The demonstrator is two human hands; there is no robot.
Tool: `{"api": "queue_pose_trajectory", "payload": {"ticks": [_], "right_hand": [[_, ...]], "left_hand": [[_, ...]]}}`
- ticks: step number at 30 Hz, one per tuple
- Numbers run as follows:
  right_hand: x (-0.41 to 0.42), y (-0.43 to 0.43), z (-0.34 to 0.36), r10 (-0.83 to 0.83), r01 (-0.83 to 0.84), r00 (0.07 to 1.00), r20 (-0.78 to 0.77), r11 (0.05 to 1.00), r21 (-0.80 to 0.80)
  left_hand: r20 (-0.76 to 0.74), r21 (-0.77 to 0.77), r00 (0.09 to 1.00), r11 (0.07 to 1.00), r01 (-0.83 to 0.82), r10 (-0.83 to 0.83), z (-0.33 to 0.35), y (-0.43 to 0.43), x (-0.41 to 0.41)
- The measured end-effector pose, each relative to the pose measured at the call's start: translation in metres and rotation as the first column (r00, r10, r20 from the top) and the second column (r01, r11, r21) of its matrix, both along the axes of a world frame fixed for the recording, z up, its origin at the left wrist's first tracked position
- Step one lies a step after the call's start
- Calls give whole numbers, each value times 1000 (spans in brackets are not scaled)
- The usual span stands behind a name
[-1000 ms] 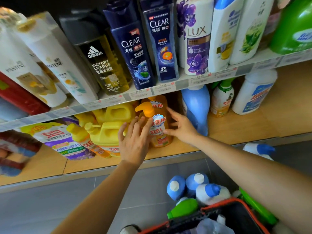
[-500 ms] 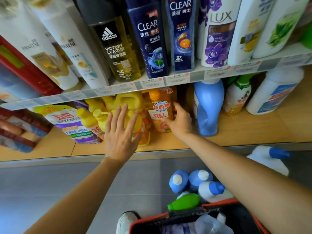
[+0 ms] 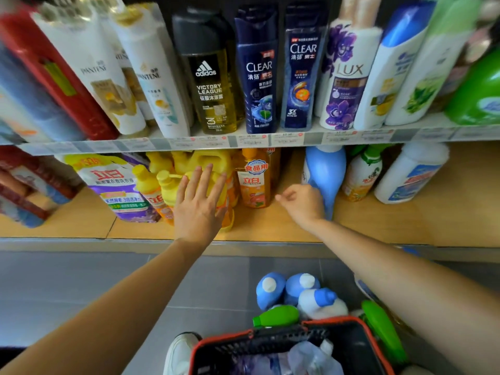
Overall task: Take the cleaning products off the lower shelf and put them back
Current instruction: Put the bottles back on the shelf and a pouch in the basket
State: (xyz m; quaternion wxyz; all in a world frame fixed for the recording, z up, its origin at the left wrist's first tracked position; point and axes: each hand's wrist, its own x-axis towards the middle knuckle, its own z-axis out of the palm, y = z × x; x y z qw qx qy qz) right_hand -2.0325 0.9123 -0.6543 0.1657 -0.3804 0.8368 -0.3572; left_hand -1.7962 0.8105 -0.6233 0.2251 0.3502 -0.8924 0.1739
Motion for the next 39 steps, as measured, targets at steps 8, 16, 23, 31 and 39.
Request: {"api": "queue_pose_trajectory", "payload": {"ticks": [8,16,23,31,39], "right_hand": [[-23,49,17,-466,472,881,78,863,-178],[-48,42,15,-285,291,956,73,951,-104],[-99,41,24,-4,13,994,-111,997,78],[-103,27,-5,-203,207,976,80,978,-37],[-78,39,-12,-100,122,967,235,989,-82]], "left_hand": [[-8,116,1000,993,14,-13,12,5,4],[-107,185,992,979,90,-71,-1,11,3],[-243,282,903,865,416,-355,-21,50,-26],[301,864,818,504,-15,-491,-63,91,-30],[413,752,810,658,-45,-416,-82,92,-32]]}}
